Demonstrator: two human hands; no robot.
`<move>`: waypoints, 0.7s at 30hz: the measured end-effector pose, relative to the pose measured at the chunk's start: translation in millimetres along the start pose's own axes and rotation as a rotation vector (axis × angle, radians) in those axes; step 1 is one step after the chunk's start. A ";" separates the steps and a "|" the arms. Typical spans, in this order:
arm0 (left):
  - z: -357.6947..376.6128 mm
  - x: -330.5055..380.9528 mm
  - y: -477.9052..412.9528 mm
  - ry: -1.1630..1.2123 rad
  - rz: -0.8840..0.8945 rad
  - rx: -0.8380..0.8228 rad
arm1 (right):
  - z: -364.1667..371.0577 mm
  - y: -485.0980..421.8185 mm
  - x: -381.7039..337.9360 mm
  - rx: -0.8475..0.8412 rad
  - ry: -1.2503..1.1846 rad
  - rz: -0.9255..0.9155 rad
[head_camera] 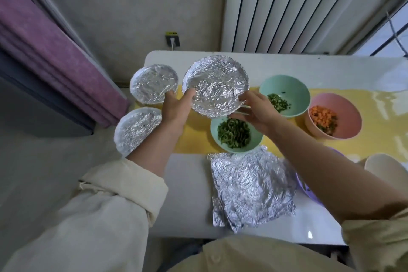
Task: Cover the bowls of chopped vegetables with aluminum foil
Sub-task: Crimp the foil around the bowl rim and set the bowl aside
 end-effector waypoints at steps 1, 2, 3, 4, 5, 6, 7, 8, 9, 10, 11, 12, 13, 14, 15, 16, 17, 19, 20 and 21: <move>11.4 1.9 -8.1 -0.010 -0.027 0.002 | 1.0 -10.8 -6.4 0.025 -0.006 -0.008; 23.6 4.5 -15.0 -0.005 -0.046 -0.014 | 1.5 -22.5 -10.9 0.049 -0.012 -0.014; 35.8 6.6 -21.3 0.011 -0.063 -0.043 | 2.2 -33.5 -14.6 0.070 -0.022 -0.013; 47.3 8.5 -26.6 0.038 -0.086 -0.065 | 2.4 -45.3 -16.4 0.085 -0.045 -0.005; 56.8 9.7 -32.7 0.067 -0.104 -0.077 | 3.6 -53.9 -18.7 0.088 -0.067 0.006; 65.1 10.7 -40.3 0.084 -0.105 -0.083 | 4.8 -63.2 -20.4 0.087 -0.081 0.015; 72.2 11.1 -50.2 0.095 -0.093 -0.079 | 6.3 -71.6 -22.0 0.082 -0.088 0.024; 77.2 12.2 -59.7 0.100 -0.077 -0.065 | 8.1 -79.8 -22.9 0.074 -0.086 0.031; 81.4 12.8 -68.5 0.103 -0.075 -0.047 | 9.6 -86.8 -23.5 0.074 -0.080 0.043; 85.8 11.9 -76.7 0.103 -0.091 -0.034 | 10.6 -94.1 -22.9 0.076 -0.084 0.055; 90.8 9.6 -84.3 0.109 -0.112 -0.032 | 11.5 -100.1 -21.8 0.086 -0.094 0.075; 96.1 7.3 -89.7 0.119 -0.133 -0.038 | 11.8 -107.1 -19.4 0.099 -0.118 0.096; 102.2 3.9 -95.3 0.136 -0.163 -0.043 | 12.1 -112.8 -17.7 0.111 -0.141 0.116; 107.8 1.1 -98.5 0.155 -0.208 -0.041 | 12.0 -119.5 -15.1 0.124 -0.163 0.129; 112.5 -2.9 -101.3 0.180 -0.267 -0.028 | 12.0 -124.8 -13.5 0.132 -0.174 0.136; 116.6 -7.2 -102.7 0.201 -0.333 -0.016 | 11.9 -131.4 -11.6 0.140 -0.172 0.136; 120.5 -10.2 -102.5 0.212 -0.399 -0.018 | 12.7 -135.6 -10.9 0.144 -0.161 0.136; 129.5 -12.8 -102.5 0.244 -0.489 -0.061 | 14.9 -144.3 -8.0 0.144 -0.117 0.140; 132.5 -14.1 -104.3 0.265 -0.507 -0.069 | 16.4 -147.7 -6.1 0.140 -0.084 0.150; 132.9 -16.0 -107.2 0.271 -0.513 -0.055 | 18.1 -149.2 -4.4 0.137 -0.052 0.167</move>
Point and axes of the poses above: each hand's wrist, its own y-axis away from the middle knuckle, its own z-axis out of the palm, x = y × z, the point moved 5 cm from there along -y, towards the middle knuckle, and after that the axes turned 9 degrees about x, right-handed, at the moved point
